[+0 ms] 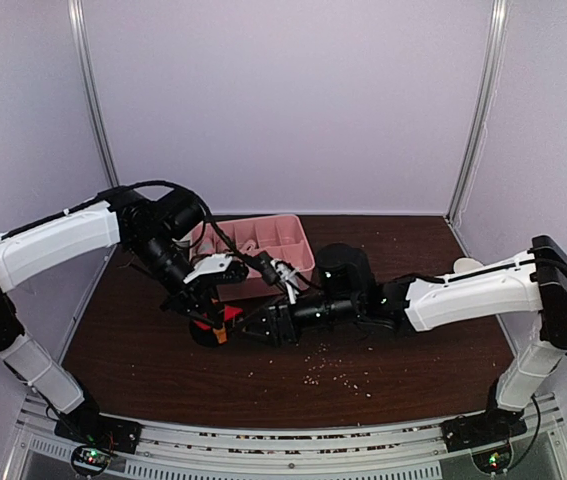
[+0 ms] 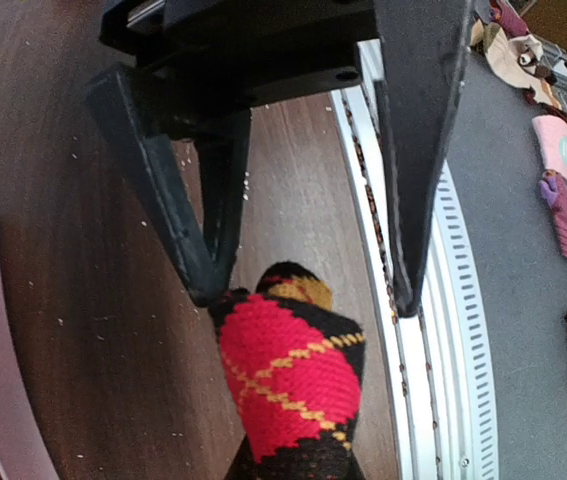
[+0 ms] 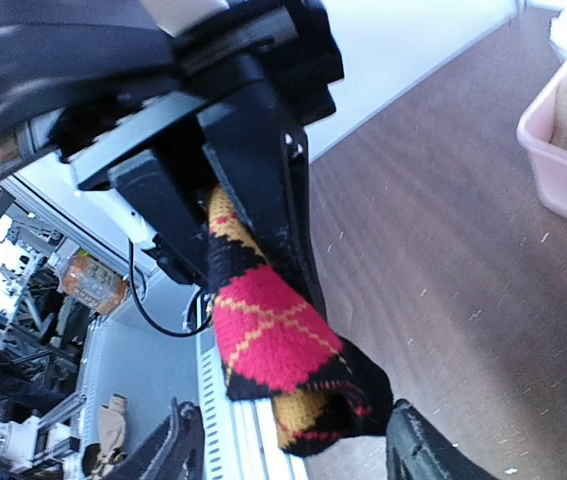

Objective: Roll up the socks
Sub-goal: Roll the sock.

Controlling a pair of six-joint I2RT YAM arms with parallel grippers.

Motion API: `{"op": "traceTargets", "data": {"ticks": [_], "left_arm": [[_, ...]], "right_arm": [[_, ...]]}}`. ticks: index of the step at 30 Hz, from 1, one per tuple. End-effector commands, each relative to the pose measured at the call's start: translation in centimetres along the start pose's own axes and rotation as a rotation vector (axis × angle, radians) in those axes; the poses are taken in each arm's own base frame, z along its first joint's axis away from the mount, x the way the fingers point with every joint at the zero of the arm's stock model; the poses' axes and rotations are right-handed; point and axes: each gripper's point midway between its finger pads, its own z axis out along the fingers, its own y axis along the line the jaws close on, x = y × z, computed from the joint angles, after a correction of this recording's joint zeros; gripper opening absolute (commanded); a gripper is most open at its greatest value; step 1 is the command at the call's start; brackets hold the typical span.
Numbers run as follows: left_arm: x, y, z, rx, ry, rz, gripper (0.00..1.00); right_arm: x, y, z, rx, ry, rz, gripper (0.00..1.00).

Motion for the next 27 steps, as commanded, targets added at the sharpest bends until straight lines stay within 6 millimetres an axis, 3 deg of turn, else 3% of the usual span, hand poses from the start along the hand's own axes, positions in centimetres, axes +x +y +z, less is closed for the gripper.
{"op": "traceTargets", "data": {"ticks": [1, 3, 4, 5, 10, 19, 24, 27], "left_arm": [[-4.2, 0.1, -3.1, -0.069, -0.113, 0.036, 0.0], [-5.8, 0.0, -4.1, -0.059, -0.167, 0.001, 0.0], [-6.6, -0.1, -4.6, -0.048, -0.197, -0.017, 0.0], [-7.3, 0.0, -5.0, -0.032, -0.225, -0.043, 0.0], [-9.9, -1.3, -6.6, 0.121, -0.33, -0.104, 0.0], [-10.8, -3.2, -7.4, 0.234, -0.384, -0.107, 0.0], [-10.7, -3.6, -7.8, 0.23, -0.4, -0.111, 0.0], [-10.7, -3.5, -8.1, 0.219, -0.405, -0.118, 0.0]], "right_arm": [[-4.9, 1.3, -3.9, -0.016, -0.199, -0.042, 0.64], [-5.7, 1.3, -5.1, 0.02, -0.237, -0.079, 0.71], [-6.0, 1.3, -5.7, 0.058, -0.255, -0.106, 0.94], [-6.4, 1.4, -6.4, 0.104, -0.274, -0.139, 1.0], [-8.0, 2.0, -8.7, 0.239, -0.362, -0.226, 1.0], [-10.1, 3.3, -8.7, 0.247, -0.412, -0.197, 1.0], [-9.2, 0.8, -12.7, 0.313, -0.535, 0.023, 1.0], [-7.6, -0.1, -15.4, 0.174, -0.647, 0.16, 0.99]]}}
